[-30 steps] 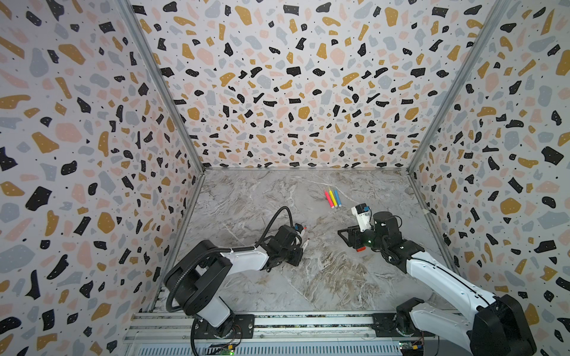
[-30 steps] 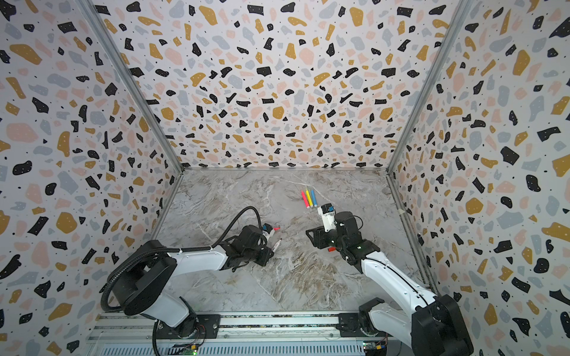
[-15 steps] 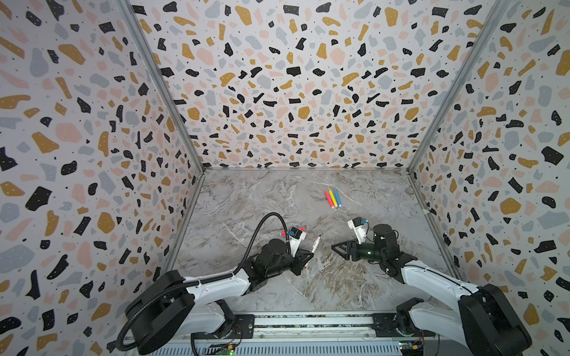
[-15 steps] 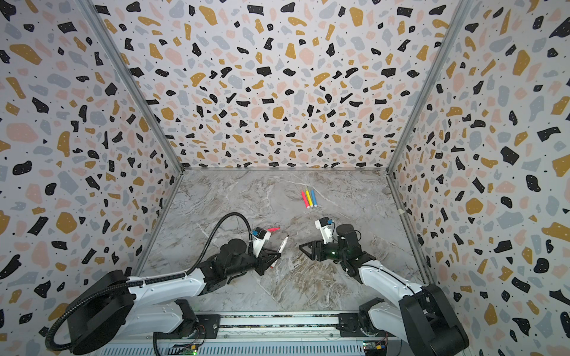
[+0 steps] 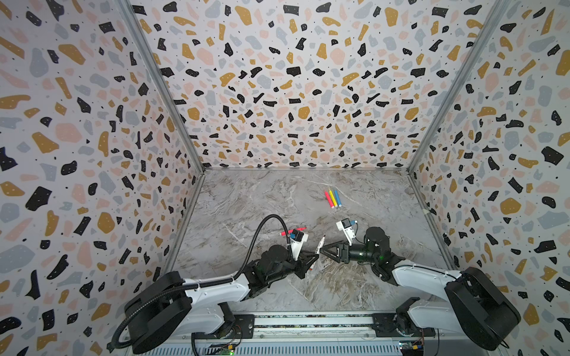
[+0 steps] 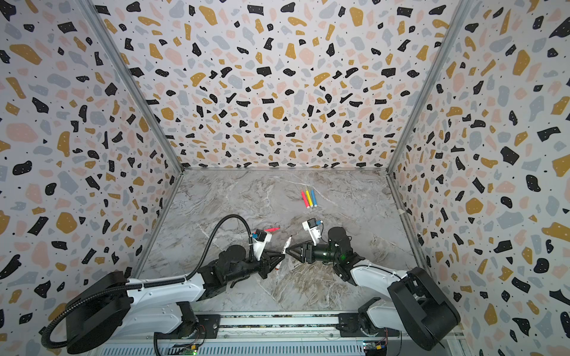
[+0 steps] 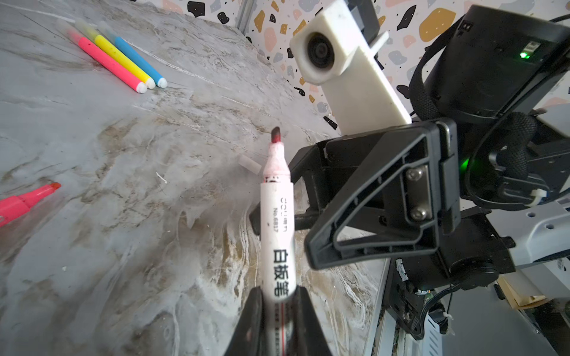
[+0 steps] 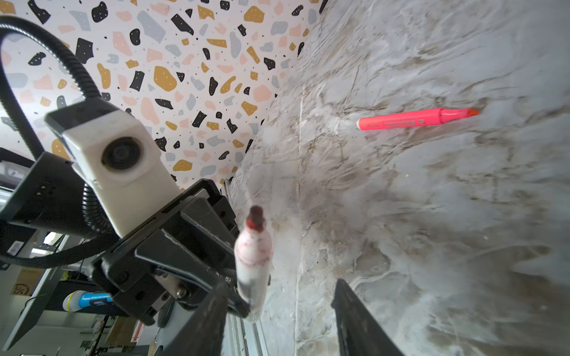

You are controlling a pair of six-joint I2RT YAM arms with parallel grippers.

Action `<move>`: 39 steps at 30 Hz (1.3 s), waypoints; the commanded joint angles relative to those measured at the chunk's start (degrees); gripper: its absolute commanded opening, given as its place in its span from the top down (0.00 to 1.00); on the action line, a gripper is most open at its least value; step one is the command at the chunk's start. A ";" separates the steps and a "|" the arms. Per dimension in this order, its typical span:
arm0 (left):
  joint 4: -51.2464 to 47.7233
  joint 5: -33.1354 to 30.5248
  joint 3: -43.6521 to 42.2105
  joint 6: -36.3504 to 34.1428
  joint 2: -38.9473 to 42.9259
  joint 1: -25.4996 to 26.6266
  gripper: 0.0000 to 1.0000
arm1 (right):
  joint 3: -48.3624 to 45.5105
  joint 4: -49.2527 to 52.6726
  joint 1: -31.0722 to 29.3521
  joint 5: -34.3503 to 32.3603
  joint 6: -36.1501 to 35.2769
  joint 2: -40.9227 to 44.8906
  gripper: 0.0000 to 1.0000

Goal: Insert the pens into the pen caps

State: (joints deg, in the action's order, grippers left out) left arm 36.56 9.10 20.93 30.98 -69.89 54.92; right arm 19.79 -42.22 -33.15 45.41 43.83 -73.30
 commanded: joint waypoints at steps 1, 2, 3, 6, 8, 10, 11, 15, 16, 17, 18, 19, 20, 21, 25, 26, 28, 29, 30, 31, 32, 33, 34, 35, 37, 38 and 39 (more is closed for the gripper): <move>4.71 -1.07 0.96 0.57 -0.57 1.02 0.90 | 2.09 -5.21 -1.71 -0.22 2.11 -0.82 0.52; 4.77 -1.02 0.96 0.57 -0.75 1.26 0.90 | 2.14 -5.63 -2.02 -0.35 2.37 -1.16 0.55; 4.82 -1.06 0.96 0.57 -0.90 1.46 0.90 | 2.22 -5.93 -2.29 -0.41 2.56 -1.45 0.62; 5.35 -1.22 0.72 0.74 -1.13 1.82 0.90 | 2.40 -6.41 -2.88 -0.57 2.66 -1.88 0.77; 5.41 -1.35 0.61 0.91 -1.13 2.02 0.89 | 2.40 -6.48 -3.13 -0.67 2.66 -1.95 0.87; 5.26 -1.53 0.61 0.93 -1.13 2.02 0.88 | 2.36 -6.24 -3.36 -1.12 2.50 -1.78 0.98; 4.83 -1.78 0.77 1.21 -1.26 2.01 0.88 | 2.36 -5.87 -3.40 -1.45 2.15 -1.67 1.00; 3.20 -0.15 2.73 1.40 -3.24 2.03 0.74 | 3.18 -1.92 -3.86 -2.68 -0.07 -0.93 1.00; 2.85 0.49 3.30 1.45 -3.78 1.98 0.72 | 3.40 -1.33 -4.06 -2.67 -0.49 -0.75 1.00; 2.67 0.96 3.73 1.60 -4.22 2.04 0.71 | 3.59 -0.84 -4.17 -2.69 -0.79 -0.42 1.00; 2.21 0.94 4.29 1.74 -4.58 2.01 0.70 | 3.75 -0.43 -4.36 -2.62 -1.11 -0.10 1.00; 1.62 0.82 4.65 1.89 -4.84 2.04 0.70 | 3.99 0.20 -4.50 -2.67 -1.48 0.26 1.00; 1.42 0.94 4.90 1.93 -5.04 1.97 0.70 | 4.16 0.78 -4.60 -2.77 -1.78 0.51 1.00; 1.46 1.17 4.95 1.89 -5.08 2.02 0.70 | 4.28 1.42 -4.73 -3.06 -2.19 0.84 1.00; 1.24 0.39 4.91 1.98 -4.13 1.99 0.72 | 4.73 2.82 -5.06 -3.33 -2.96 1.55 1.00; 1.08 0.31 4.94 1.89 -3.86 2.01 0.73 | 4.82 2.81 -5.05 -3.40 -3.05 1.61 1.00; 0.97 -0.13 4.86 1.93 -3.28 1.98 0.77 | 4.86 2.97 -5.21 -3.31 -3.14 1.65 1.00; 0.97 -0.28 4.89 1.89 -3.11 2.00 0.79 | 4.93 2.94 -5.24 -3.25 -3.14 1.58 1.00; 0.93 -0.36 4.87 1.90 -2.97 1.99 0.81 | 4.91 3.01 -5.39 -3.23 -3.14 1.66 1.00; 0.89 -0.28 4.91 1.92 -2.90 2.03 0.84 | 4.99 2.97 -5.51 -3.18 -3.21 1.67 1.00; 0.80 -0.24 4.92 1.96 -2.89 2.01 0.87 | 5.04 3.01 -5.60 -3.12 -3.23 1.80 1.00; 0.71 -0.35 5.03 1.87 -2.82 2.02 0.89 | 5.13 3.08 -5.61 -3.13 -3.32 2.00 1.00; 0.68 -0.45 5.02 1.93 -2.80 2.02 0.91 | 5.14 3.19 -5.75 -3.15 -3.39 2.15 1.00; 0.62 -0.51 4.91 1.89 -2.59 2.04 0.93 | 5.15 3.41 -5.70 -3.24 -3.40 2.37 1.00; 0.52 -0.99 4.81 1.90 -2.32 2.03 0.95 | 5.21 3.94 -5.70 -3.52 -3.66 2.78 0.99; 0.51 -1.21 4.68 1.89 -2.21 2.03 0.96 | 5.34 4.29 -5.72 -3.68 -3.84 3.06 0.98; 0.53 -1.44 4.64 1.90 -2.02 1.99 0.97 | 5.52 4.79 -5.70 -3.74 -4.01 3.17 0.97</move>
State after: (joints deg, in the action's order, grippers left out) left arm 34.63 8.71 24.16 32.25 -73.36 56.71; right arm 22.94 -38.48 -38.44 42.17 41.93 -71.90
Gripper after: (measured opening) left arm 0.162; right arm 0.185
